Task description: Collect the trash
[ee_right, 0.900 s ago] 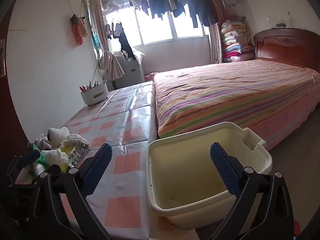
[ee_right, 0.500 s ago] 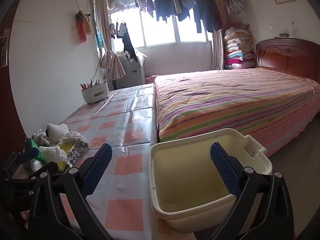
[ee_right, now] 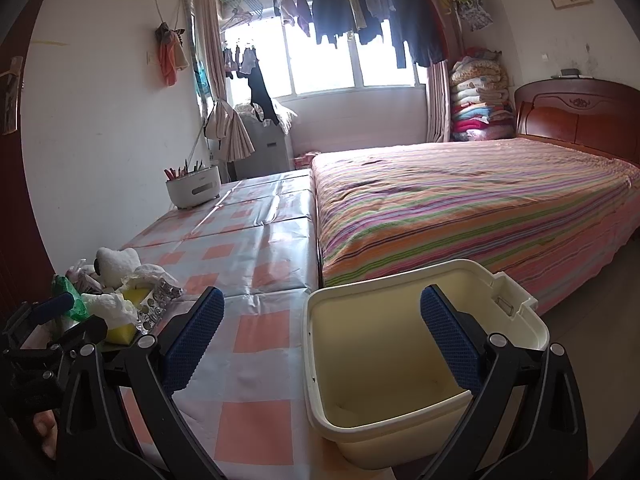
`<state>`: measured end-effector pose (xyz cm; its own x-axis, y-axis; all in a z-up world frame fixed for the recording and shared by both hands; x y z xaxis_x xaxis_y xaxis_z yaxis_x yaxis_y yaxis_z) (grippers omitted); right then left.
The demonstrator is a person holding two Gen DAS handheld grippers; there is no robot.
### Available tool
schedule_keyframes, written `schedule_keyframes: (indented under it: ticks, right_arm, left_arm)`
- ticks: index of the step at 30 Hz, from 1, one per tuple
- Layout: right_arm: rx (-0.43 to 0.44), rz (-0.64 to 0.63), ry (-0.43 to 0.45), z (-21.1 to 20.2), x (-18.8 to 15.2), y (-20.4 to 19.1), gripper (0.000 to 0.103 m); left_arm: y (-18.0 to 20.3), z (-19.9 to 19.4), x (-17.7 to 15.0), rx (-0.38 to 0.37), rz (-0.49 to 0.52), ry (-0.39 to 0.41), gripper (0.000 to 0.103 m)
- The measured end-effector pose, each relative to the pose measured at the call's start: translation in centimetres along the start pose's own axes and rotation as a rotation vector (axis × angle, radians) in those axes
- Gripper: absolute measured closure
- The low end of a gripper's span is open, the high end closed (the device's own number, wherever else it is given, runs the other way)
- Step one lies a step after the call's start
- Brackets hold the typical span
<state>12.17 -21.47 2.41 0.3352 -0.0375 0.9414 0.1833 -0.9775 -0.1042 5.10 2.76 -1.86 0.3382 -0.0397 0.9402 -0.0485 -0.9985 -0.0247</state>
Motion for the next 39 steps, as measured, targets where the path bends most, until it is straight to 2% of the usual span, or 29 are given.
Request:
schedule_keyframes:
  ticks: [9,39]
  right_arm:
    - [0.010,-0.001,-0.005,0.12,-0.12,-0.07,0.006]
    - [0.015,-0.005,-0.008,0.25,-0.31,-0.48,0.006]
  left_arm:
    - [-0.29,0.21,-0.04,-0.013,-0.034,-0.012,0.014]
    - [0.10,0.18,-0.24,-0.016,-0.035,-0.010,0.014]
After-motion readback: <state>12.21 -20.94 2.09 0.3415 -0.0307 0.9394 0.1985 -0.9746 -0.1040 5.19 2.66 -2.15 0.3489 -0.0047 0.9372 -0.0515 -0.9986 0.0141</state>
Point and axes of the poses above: each gripper's, at about its wrist camera, not at the fingertips, and z roughly the way its jaws point, y to its right, x to its top, the point moved 6 cm from there along z, roughly the way its jaws point, and after that the axes turned 5 degrees about y, right-handed, at the moved point
